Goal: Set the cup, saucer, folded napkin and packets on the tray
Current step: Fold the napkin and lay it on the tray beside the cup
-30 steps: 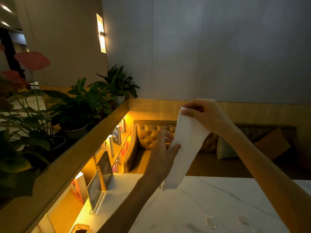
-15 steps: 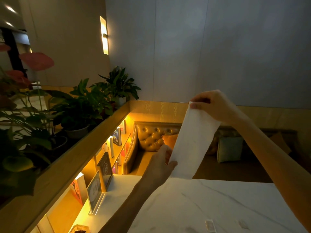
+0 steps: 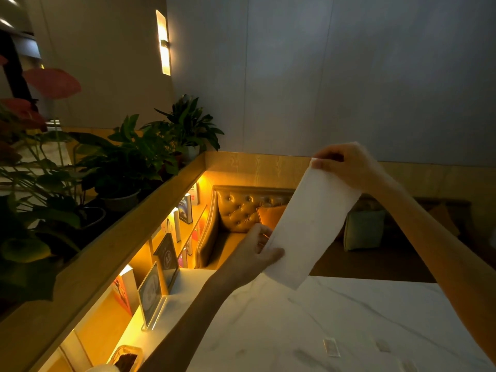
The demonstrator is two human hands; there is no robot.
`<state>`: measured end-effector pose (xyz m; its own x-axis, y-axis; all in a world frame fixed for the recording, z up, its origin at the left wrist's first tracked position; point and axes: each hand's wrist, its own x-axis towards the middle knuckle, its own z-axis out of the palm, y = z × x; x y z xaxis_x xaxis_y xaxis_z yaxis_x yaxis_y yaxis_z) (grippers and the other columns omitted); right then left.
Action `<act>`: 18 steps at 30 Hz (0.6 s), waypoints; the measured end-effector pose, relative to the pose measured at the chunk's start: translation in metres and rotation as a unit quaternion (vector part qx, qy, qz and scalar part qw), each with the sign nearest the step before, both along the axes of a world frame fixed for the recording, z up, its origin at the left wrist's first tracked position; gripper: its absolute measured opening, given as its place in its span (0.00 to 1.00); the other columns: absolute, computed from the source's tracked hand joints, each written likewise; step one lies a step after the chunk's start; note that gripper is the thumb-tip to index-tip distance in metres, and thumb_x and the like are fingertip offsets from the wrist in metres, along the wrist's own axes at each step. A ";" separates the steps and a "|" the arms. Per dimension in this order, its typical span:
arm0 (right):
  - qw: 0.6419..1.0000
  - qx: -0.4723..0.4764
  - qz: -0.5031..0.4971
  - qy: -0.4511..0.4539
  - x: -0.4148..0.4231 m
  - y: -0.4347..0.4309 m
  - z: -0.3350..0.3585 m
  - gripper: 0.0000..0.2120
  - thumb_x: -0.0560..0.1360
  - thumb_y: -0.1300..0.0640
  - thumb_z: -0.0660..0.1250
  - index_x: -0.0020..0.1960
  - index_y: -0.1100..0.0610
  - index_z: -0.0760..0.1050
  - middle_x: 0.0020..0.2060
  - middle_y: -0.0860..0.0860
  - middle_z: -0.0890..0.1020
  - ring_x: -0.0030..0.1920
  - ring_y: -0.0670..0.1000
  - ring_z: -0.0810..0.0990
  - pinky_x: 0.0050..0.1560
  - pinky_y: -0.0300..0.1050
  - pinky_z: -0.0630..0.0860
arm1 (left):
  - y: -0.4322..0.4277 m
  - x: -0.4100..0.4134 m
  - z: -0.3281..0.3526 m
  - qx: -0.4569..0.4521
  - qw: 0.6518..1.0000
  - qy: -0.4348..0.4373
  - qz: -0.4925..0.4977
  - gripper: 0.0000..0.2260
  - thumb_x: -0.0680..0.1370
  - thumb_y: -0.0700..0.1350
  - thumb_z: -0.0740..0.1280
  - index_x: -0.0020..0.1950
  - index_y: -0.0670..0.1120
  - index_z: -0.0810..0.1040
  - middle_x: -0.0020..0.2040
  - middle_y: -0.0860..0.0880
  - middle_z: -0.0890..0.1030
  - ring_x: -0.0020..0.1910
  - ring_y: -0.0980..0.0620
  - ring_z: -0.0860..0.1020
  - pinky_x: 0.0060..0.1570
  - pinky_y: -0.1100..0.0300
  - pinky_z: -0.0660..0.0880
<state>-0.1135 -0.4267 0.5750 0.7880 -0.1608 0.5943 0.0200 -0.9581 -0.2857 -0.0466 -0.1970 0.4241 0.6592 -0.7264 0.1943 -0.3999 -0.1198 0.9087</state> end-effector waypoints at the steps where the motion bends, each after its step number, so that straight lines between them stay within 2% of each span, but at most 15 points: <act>1: 1.000 0.004 -0.003 -0.005 0.000 -0.002 -0.001 0.09 0.77 0.51 0.65 0.54 0.53 0.79 0.46 0.47 0.78 0.42 0.45 0.76 0.40 0.36 0.69 | -0.001 0.001 0.000 0.009 1.000 -0.014 0.001 0.17 0.75 0.49 0.71 0.59 0.52 0.69 0.55 0.55 0.75 0.53 0.54 0.78 0.46 0.64 0.78; 6: 1.000 0.009 -0.010 -0.016 0.002 -0.007 -0.003 0.09 0.77 0.51 0.66 0.54 0.52 0.79 0.46 0.46 0.78 0.41 0.45 0.75 0.40 0.38 0.69 | -0.003 0.006 0.000 0.012 0.999 -0.036 0.020 0.13 0.74 0.46 0.72 0.57 0.50 0.75 0.55 0.51 0.77 0.53 0.51 0.78 0.50 0.60 0.78; 10: 0.999 0.028 -0.008 -0.027 0.000 -0.011 -0.007 0.08 0.77 0.50 0.66 0.53 0.50 0.79 0.46 0.46 0.77 0.41 0.44 0.75 0.39 0.37 0.69 | -0.001 0.012 -0.001 0.013 0.999 -0.037 0.028 0.12 0.75 0.44 0.71 0.58 0.48 0.78 0.52 0.54 0.78 0.51 0.54 0.77 0.53 0.58 0.76; 18: 0.997 0.071 -0.008 -0.018 0.000 -0.012 -0.016 0.10 0.77 0.50 0.66 0.55 0.52 0.79 0.49 0.48 0.78 0.44 0.49 0.77 0.41 0.41 0.73 | 0.004 0.024 -0.001 0.041 0.998 -0.042 0.024 0.11 0.79 0.43 0.66 0.61 0.48 0.77 0.58 0.52 0.78 0.57 0.52 0.77 0.61 0.52 0.76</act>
